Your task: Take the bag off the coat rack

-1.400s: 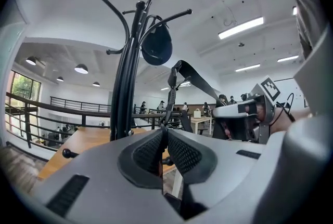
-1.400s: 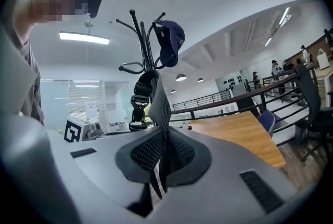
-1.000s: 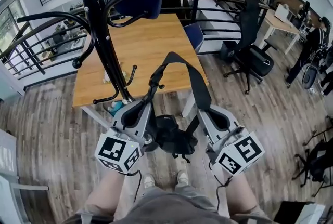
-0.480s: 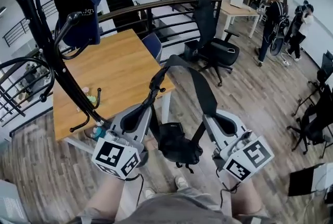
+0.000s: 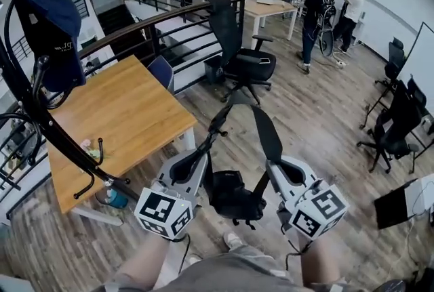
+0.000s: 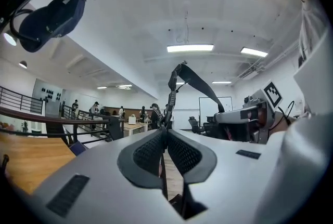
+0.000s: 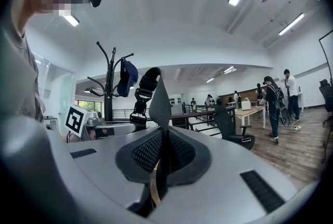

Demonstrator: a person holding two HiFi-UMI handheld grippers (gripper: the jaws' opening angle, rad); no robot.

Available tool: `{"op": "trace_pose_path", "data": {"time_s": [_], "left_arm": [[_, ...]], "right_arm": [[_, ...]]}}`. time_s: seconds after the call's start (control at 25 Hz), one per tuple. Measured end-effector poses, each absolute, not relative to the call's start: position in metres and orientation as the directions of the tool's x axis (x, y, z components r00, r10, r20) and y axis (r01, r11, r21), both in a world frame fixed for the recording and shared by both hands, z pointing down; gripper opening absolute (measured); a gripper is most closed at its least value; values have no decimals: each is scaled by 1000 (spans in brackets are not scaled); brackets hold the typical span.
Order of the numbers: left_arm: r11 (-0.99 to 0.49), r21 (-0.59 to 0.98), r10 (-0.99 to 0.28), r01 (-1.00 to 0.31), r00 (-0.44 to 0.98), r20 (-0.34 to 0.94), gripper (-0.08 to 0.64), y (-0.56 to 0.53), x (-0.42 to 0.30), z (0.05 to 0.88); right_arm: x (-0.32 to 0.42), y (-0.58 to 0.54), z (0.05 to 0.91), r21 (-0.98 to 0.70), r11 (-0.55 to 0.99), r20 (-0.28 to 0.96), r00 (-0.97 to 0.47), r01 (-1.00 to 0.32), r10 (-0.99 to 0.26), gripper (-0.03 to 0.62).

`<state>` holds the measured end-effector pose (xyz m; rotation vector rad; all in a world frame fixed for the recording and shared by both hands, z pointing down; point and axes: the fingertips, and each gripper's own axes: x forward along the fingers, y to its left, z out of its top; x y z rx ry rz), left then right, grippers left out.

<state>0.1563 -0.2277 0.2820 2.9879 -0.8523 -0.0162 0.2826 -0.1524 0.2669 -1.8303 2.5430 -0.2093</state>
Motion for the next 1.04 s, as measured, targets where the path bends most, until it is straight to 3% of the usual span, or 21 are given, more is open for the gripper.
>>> {"op": "trace_pose_path", "data": {"time_s": [0.44, 1.04], "left_arm": [[-882, 58, -462, -468, 882, 92, 38, -225, 185, 318], [-884, 44, -460, -465, 884, 83, 38, -224, 187, 307]], "right_arm": [[311, -137, 306, -153, 220, 157, -243, -964, -957, 32], [311, -137, 305, -194, 239, 153, -270, -952, -951, 32]]}}
